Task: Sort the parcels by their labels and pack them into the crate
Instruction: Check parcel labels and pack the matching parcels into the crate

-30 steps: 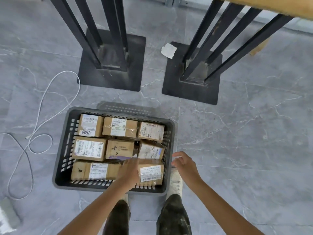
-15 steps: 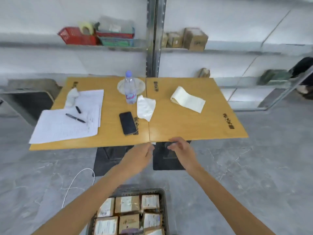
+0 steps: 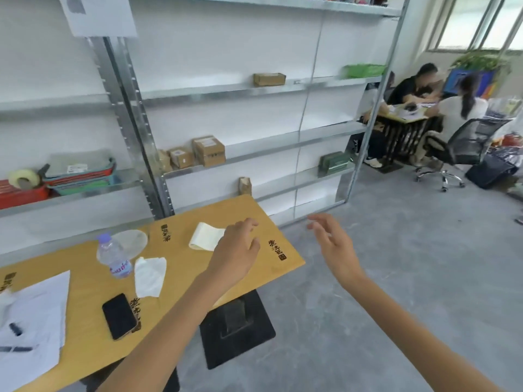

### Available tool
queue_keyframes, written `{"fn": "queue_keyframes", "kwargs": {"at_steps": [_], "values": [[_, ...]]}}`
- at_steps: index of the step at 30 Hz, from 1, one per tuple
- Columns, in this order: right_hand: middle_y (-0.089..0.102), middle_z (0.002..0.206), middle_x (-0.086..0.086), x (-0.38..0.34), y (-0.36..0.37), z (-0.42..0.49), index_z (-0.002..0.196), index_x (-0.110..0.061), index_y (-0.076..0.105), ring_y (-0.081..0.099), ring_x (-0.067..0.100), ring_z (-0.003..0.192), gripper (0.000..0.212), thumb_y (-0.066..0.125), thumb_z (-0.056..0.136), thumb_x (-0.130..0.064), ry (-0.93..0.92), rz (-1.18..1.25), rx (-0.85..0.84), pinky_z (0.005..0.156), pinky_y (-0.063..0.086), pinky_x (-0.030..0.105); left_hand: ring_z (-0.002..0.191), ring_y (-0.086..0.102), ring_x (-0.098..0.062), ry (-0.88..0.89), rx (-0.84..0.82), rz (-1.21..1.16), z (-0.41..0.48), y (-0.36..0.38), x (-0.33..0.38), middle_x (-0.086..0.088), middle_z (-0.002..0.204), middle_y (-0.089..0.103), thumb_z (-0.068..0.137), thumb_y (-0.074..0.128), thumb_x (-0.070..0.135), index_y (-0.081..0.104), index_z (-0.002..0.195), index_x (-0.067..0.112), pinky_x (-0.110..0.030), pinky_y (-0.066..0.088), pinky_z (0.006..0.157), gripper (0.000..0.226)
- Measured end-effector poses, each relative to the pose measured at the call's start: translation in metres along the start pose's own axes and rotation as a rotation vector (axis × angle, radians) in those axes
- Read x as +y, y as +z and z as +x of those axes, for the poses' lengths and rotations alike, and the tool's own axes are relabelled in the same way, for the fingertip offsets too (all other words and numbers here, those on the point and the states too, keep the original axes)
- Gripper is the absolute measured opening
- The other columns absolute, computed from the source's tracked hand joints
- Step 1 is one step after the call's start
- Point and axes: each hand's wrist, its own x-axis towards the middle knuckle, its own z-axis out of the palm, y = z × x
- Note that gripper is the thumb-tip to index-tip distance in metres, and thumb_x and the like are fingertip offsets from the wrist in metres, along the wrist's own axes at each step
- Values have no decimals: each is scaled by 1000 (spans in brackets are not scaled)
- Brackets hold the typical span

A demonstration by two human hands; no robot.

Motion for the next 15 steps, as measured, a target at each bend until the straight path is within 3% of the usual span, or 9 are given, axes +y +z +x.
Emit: {"fn": "queue_keyframes", "kwargs": {"at_steps": [5,9,15], "values": [[67,97,-8,79,-112,58,106,-29,58,57,4,90,20,43,99,-17,39,-8,92,69,41,6,92,51,-1,-44,-68,-60,68,106,59,7,122,48,97,42,27,42,130,30,-22,43,74,34],[67,90,-5,135,-187,107,94,-36,56,59,13,91,26,44,99,-13,104,-5,88,79,41,22,111,53,-12,-111,-158,-106,120,192,110,2,128,50,97,43,23,43,133,23,-25,45,84,36],[69,90,-1,185,-262,164,94,-33,59,61,24,92,25,44,99,-14,188,-7,70,81,43,31,117,48,-15,-127,-258,-105,182,274,160,-1,126,50,97,45,22,44,131,19,-31,42,96,35]]}}
